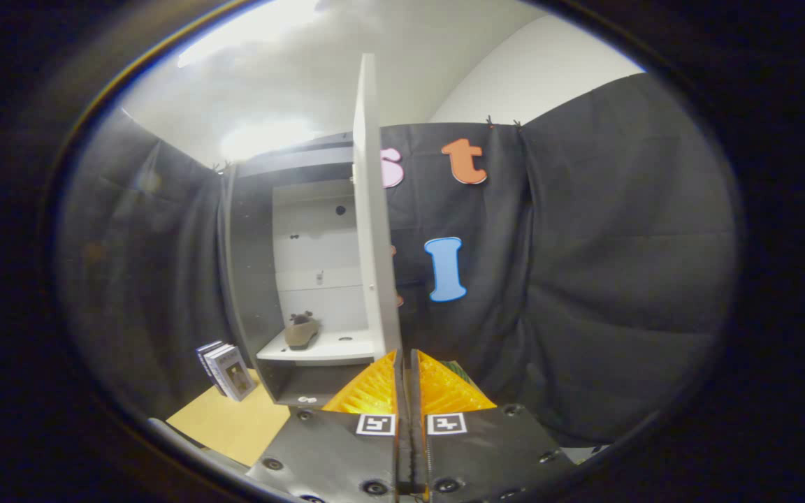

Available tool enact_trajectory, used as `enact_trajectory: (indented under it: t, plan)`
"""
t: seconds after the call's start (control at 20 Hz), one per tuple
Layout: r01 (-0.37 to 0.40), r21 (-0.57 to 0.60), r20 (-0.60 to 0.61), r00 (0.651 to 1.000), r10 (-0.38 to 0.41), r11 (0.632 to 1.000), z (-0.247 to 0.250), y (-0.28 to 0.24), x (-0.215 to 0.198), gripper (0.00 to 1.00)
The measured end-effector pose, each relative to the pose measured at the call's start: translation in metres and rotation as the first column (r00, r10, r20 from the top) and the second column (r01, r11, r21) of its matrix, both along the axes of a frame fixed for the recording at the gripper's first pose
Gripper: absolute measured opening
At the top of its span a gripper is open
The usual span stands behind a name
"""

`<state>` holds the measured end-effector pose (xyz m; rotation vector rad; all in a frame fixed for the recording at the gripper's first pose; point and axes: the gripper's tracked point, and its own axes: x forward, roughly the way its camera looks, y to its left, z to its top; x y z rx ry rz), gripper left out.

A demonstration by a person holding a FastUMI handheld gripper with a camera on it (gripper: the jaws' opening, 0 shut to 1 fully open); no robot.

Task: Open the shoe cabinet door, grab the shoes and put them into the shoe cabinet, then close the shoe cabinet door.

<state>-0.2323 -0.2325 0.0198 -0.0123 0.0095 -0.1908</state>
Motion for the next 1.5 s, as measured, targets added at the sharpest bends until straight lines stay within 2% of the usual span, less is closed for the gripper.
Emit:
enact_trajectory:
  t: [0.25,0.5,0.65,0.85,1.05,1.15,1.4,1.5]
  plan:
    - [-0.125,0.023,-0.076,0.989,0.126,0.992,-0.033,0.057,0.013,0.02]
    - [-0.204,0.104,-0.226,0.948,0.223,0.974,-0.106,0.103,0.038,0.02]
    - [-0.19,0.125,-0.314,0.924,0.221,0.974,-0.153,0.112,0.052,0.1]
    - [-0.162,0.155,-0.445,0.869,0.215,0.974,-0.221,0.124,0.073,0.17]
    - [-0.136,0.156,-0.554,0.808,0.201,0.978,-0.286,0.134,0.094,0.15]
    - [-0.121,0.144,-0.591,0.785,0.184,0.982,-0.311,0.135,0.102,0.22]
    - [-0.075,0.124,-0.684,0.716,0.14,0.989,-0.37,0.131,0.11,0.22]
    - [-0.064,0.108,-0.718,0.685,0.122,0.992,-0.392,0.129,0.109,0.27]
